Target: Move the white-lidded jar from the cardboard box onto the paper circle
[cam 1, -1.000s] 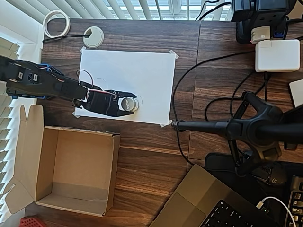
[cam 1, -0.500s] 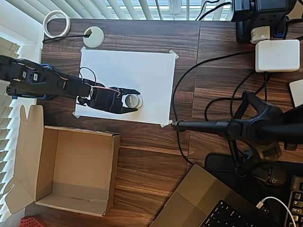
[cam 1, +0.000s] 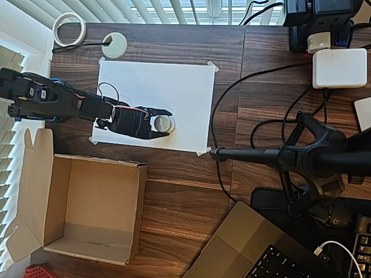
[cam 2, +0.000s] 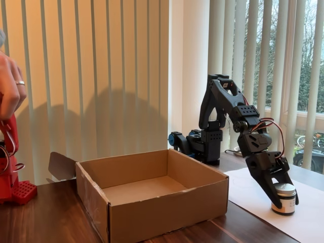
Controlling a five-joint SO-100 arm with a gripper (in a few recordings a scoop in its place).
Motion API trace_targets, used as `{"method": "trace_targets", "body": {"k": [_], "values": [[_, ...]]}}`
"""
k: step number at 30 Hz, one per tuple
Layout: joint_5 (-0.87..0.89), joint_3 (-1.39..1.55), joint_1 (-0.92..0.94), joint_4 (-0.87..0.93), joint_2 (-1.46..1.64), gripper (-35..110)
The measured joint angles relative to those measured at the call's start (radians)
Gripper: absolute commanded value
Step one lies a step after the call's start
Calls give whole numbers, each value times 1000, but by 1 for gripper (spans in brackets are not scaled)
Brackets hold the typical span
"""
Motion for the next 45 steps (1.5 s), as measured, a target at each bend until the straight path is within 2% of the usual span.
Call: {"method": "trace_targets", "body": {"k": [5,17,26,31,38,42,45], "values": [[-3,0,0,0,0,34],[21,0,0,-9,2,34],[201,40,9,-245,249,34],[403,190,31,-318,463,34],[830,515,-17,-325,816,33],[1028,703,-67,-247,1020,30],[1118,798,-129,-144,1177,20]]}}
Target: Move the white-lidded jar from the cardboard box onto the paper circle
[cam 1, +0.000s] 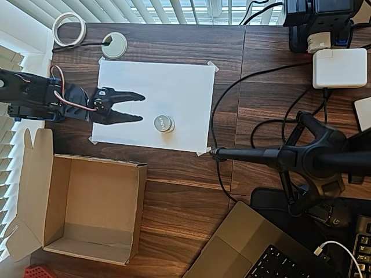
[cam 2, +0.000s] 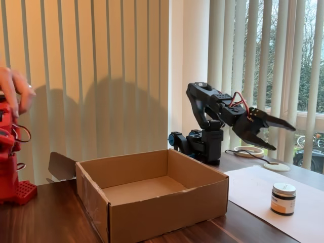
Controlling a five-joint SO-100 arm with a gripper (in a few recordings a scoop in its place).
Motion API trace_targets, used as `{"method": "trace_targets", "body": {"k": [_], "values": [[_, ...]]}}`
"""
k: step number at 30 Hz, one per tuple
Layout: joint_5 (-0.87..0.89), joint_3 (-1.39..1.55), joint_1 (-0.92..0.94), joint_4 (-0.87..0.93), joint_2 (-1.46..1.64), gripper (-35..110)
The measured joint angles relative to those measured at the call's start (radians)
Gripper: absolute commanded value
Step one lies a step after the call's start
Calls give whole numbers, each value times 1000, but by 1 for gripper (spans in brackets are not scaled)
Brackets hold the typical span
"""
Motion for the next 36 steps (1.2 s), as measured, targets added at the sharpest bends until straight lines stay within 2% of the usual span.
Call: {"method": "trace_targets", "body": {"k": [6,14,19,28,36], "values": [[161,100,-55,302,247,12],[241,163,-89,614,434,0],[313,164,-100,801,525,0],[480,164,-95,1040,637,0],[554,164,-81,1180,730,0]]}}
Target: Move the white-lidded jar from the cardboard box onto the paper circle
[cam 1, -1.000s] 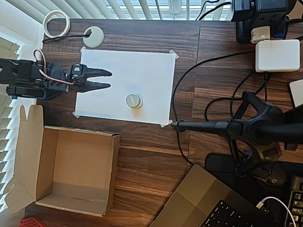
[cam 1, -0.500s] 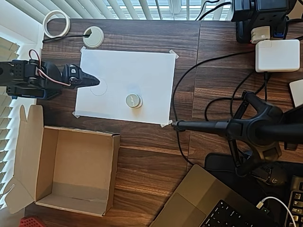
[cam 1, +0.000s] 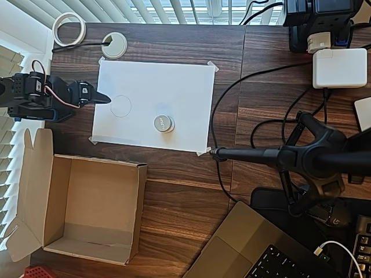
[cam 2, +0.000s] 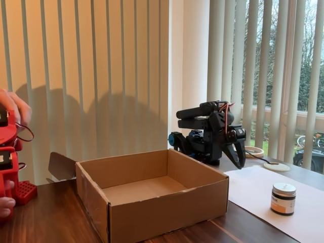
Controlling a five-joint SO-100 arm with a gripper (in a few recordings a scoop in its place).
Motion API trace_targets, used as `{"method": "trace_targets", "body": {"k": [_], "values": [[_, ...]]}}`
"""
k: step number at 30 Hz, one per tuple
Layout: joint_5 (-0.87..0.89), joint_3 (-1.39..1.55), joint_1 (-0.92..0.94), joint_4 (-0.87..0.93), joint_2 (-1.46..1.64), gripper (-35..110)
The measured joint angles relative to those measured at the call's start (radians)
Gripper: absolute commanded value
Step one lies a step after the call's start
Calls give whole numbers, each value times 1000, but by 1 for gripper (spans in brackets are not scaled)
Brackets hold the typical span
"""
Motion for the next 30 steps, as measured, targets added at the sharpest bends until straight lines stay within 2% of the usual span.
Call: {"method": "trace_targets", "body": {"k": [30], "values": [[12,0,18,20,40,0]]}}
